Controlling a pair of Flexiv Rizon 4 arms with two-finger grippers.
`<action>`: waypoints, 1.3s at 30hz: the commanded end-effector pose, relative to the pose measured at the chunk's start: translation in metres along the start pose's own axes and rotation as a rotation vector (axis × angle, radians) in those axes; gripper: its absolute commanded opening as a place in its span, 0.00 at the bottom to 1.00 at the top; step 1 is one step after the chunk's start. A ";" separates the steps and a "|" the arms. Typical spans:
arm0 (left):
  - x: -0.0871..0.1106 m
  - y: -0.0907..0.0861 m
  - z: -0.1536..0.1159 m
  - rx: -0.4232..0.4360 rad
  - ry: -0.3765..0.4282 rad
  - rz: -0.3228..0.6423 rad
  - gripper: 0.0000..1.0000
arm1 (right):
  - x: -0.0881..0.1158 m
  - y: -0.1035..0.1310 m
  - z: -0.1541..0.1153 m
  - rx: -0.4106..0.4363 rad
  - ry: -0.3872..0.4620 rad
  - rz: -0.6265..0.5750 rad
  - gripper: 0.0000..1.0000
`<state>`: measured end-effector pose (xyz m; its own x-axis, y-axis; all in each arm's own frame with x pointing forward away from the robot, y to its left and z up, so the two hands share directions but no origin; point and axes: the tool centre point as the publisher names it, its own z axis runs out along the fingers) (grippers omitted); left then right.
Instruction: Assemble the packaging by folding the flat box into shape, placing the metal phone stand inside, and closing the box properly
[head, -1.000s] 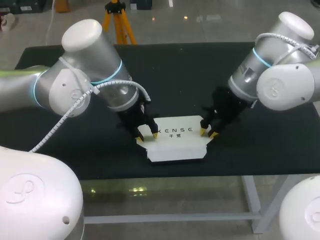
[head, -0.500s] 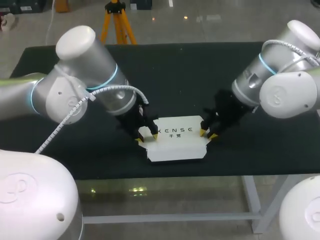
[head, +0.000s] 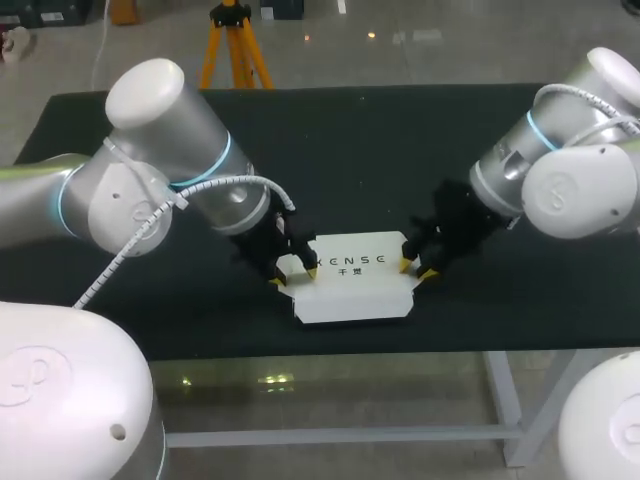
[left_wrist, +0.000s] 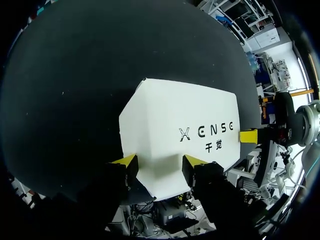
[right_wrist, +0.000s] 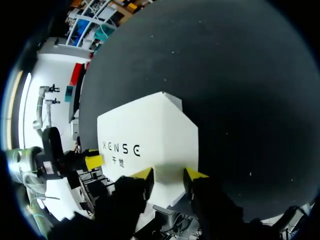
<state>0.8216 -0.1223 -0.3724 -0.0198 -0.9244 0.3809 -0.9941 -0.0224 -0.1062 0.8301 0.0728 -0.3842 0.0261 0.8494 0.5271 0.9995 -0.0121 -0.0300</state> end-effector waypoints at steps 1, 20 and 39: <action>0.001 0.001 0.003 0.003 -0.005 0.000 0.58 | -0.001 0.000 0.001 0.002 0.003 0.000 0.44; 0.001 0.001 0.003 0.003 -0.005 0.000 0.47 | -0.001 0.000 0.001 0.002 0.003 0.000 0.42; -0.001 0.003 0.004 0.014 0.028 0.012 0.46 | 0.003 -0.007 0.002 -0.026 0.039 -0.039 0.46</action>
<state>0.8212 -0.1223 -0.3725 -0.0333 -0.9173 0.3968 -0.9930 -0.0148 -0.1175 0.8272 0.0772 -0.3829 -0.0085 0.8363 0.5482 1.0000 0.0049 0.0080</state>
